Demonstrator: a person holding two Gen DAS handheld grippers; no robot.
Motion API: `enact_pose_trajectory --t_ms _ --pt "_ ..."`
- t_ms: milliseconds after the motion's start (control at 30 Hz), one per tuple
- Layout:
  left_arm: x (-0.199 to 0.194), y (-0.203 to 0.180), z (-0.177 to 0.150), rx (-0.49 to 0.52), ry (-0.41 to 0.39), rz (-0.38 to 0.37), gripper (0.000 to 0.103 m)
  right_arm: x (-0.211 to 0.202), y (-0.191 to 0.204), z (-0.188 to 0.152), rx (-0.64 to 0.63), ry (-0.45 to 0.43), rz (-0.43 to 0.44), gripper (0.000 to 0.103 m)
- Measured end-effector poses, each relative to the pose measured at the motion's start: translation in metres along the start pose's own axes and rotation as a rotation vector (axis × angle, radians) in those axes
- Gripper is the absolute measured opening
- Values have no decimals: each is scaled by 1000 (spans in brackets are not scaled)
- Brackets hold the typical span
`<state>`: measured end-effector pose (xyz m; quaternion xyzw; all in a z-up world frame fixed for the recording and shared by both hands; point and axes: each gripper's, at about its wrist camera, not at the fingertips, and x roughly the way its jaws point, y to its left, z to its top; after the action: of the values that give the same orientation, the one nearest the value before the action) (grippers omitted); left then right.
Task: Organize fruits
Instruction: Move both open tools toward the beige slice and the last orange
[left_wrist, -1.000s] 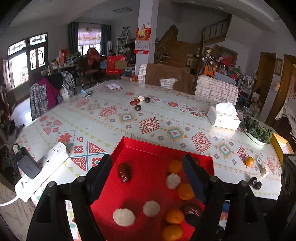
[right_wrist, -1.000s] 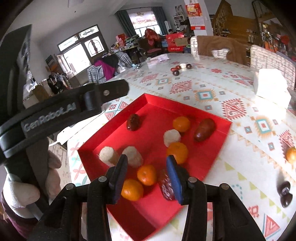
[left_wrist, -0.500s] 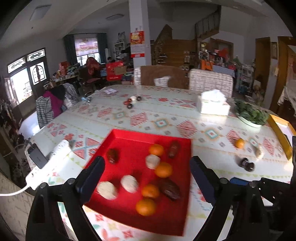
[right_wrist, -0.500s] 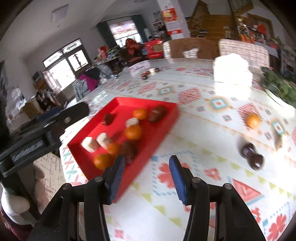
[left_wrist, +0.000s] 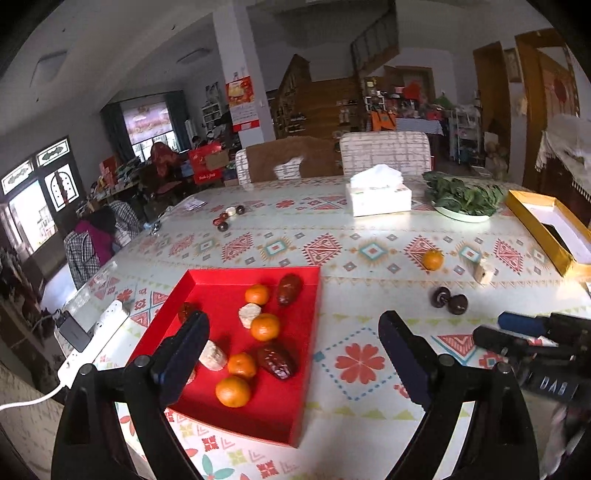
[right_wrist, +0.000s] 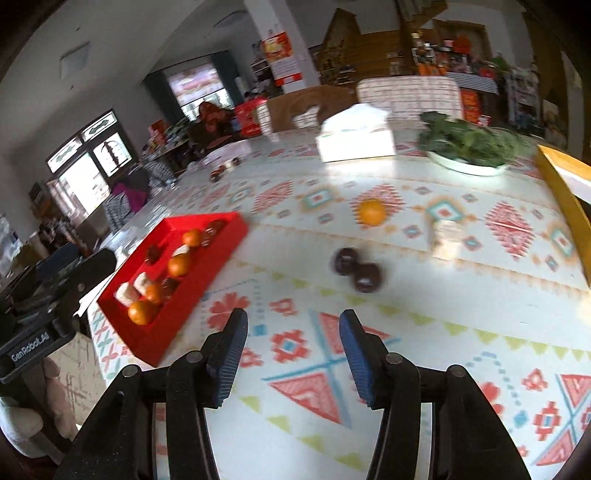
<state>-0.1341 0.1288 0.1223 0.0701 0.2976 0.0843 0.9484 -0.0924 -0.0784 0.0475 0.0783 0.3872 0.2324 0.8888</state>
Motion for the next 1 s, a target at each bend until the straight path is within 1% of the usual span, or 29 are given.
enact_pose_trajectory --t_ms 267,633,800,1000 --pt "-2 -21 -1 45 11 -20 92 -25 -45 -2 63 -35 -63 57" --pt "11 -38 -4 74 44 -51 92 -39 -83 -3 118 -50 -115 58" --pt "24 -38 -7 59 83 -104 92 -39 -100 -2 150 -45 -130 58" --pt "42 -33 -10 8 127 -165 92 -47 -124 7 184 -60 -181 58"
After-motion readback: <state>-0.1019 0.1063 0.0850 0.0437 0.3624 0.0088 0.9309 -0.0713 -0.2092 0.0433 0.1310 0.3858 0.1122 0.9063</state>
